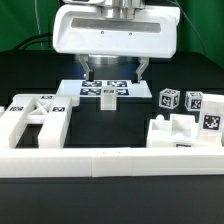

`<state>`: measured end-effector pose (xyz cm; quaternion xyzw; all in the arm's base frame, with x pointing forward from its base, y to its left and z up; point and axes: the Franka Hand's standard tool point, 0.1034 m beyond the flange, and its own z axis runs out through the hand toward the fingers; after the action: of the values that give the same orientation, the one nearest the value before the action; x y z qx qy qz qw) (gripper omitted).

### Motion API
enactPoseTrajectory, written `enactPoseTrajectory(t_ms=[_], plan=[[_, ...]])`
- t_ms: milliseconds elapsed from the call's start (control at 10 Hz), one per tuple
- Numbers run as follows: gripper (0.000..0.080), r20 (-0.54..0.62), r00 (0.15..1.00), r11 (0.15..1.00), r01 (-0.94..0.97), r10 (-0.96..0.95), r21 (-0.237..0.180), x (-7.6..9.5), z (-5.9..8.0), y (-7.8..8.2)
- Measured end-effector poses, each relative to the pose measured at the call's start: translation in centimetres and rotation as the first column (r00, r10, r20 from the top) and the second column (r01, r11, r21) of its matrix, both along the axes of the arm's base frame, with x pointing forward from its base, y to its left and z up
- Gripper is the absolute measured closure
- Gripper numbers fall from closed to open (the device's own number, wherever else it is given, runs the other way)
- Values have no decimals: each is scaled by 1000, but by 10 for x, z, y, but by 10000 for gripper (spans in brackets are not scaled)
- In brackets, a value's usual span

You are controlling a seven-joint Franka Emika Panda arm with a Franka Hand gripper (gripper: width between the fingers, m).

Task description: Assemble chair

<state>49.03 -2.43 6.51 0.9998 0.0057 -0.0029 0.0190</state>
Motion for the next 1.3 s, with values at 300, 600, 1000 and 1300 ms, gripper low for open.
enactPoseTrajectory(t_ms=[300,600,1000,1300], plan=[[150,-203,978,999,40,-36,18,-17,-7,-7],[150,-377,926,998,49,-34,31,-21,-7,-4],[150,-607,793,998,68,-50,6,-27,-22,-11],[150,-748,659,995,97,-76,-15,-31,-24,-11]])
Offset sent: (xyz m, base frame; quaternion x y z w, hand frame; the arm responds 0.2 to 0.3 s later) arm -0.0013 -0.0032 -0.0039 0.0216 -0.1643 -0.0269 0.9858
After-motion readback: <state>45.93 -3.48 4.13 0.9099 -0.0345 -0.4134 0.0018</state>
